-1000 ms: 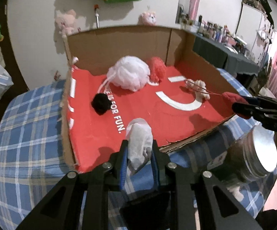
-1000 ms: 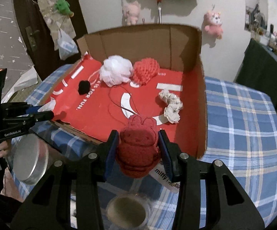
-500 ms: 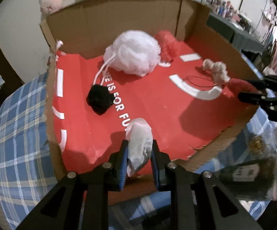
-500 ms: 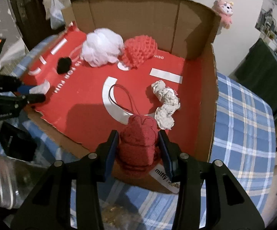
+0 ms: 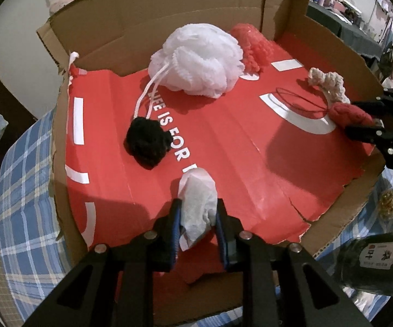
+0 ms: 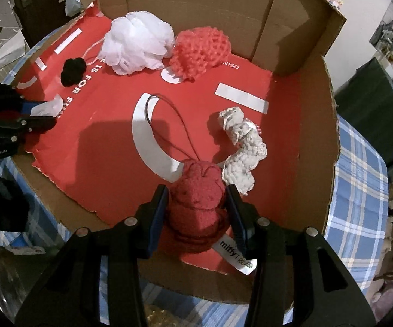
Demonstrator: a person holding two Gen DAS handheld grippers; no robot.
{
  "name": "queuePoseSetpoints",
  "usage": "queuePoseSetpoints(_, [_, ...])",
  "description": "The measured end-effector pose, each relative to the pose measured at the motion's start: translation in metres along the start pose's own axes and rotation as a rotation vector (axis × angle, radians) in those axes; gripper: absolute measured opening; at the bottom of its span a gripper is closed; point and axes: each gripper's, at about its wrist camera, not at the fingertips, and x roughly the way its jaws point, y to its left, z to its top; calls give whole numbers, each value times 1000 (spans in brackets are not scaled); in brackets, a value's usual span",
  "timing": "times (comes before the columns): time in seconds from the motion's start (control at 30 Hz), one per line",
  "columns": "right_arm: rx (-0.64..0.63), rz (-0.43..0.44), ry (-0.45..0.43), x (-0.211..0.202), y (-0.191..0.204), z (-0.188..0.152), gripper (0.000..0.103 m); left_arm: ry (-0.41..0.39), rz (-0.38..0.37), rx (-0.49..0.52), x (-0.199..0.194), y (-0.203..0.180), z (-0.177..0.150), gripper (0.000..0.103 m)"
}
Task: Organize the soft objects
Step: 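Open both tools to release the pouch and bunny in the box, then move both tools back toward the remaining items on the table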
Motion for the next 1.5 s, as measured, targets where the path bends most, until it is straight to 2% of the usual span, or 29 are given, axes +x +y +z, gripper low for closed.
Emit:
queuePoseSetpoints(0.17, [7,3,6,2,0,1,43,-12,10,3,1,-1,1,36])
queuePoseSetpoints(0.33, [3,6,12,3,2,2,45,-26,8,30,-1,-9,0,56])
queuePoseSetpoints(0.6, [-21,8,11,-1,6,1,54,-54,7,26,-8,-11,2,61])
queuePoseSetpoints(0.67, [-19,7,2,-6,7,1,56,-66,6,19,-11,-11,2,68])
queuePoseSetpoints(0.73, [-2,11,-17,-13,5,1,63,-84,5,14,-18,-11,0,72])
queuePoseSetpoints(0.87, [12,-3,-59,-36,3,-2,63,-129,-7,-10,-38,-11,-6,75])
queuePoseSetpoints(1.03, [50,-8,-161,-84,1,-15,63,-251,-18,-22,-77,-19,-17,92])
queuePoseSetpoints(1.07, [57,-8,-183,-93,2,-17,64,-285,-14,-25,-87,-21,-21,93])
queuePoseSetpoints(1.13, [61,-18,-234,-116,7,-27,72,-336,-15,-41,-105,-24,-29,96])
queuePoseSetpoints(1.33, [72,-55,-398,-182,28,-64,74,-493,-23,-98,-157,-38,-61,103])
queuePoseSetpoints(1.43, [92,-50,-489,-214,39,-87,86,-582,3,-108,-182,-48,-83,103])
queuePoseSetpoints(1.5, [104,-51,-556,-236,48,-106,87,-637,22,-113,-196,-56,-99,103])
